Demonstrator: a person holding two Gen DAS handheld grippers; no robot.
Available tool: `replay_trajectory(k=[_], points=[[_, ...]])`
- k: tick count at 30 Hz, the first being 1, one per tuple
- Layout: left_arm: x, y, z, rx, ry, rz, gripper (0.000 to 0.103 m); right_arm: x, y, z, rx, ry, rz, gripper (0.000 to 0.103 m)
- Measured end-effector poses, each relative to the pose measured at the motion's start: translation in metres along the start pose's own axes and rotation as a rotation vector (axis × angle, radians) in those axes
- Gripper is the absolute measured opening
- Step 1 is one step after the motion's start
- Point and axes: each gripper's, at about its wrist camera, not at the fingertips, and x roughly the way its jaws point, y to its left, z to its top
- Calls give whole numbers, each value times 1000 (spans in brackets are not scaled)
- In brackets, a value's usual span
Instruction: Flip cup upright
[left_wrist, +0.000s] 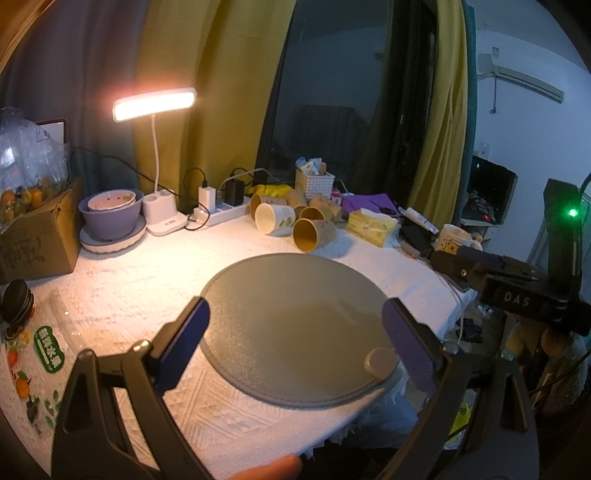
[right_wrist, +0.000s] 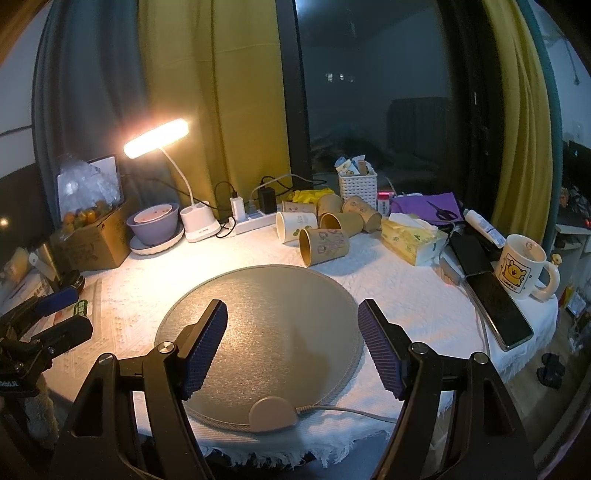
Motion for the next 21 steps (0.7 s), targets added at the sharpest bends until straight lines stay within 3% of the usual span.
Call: replay_trajectory(k=[21], points=[[0,-1,4,9,-14,-8,95,-2,0,2,-4,-1,1,76]])
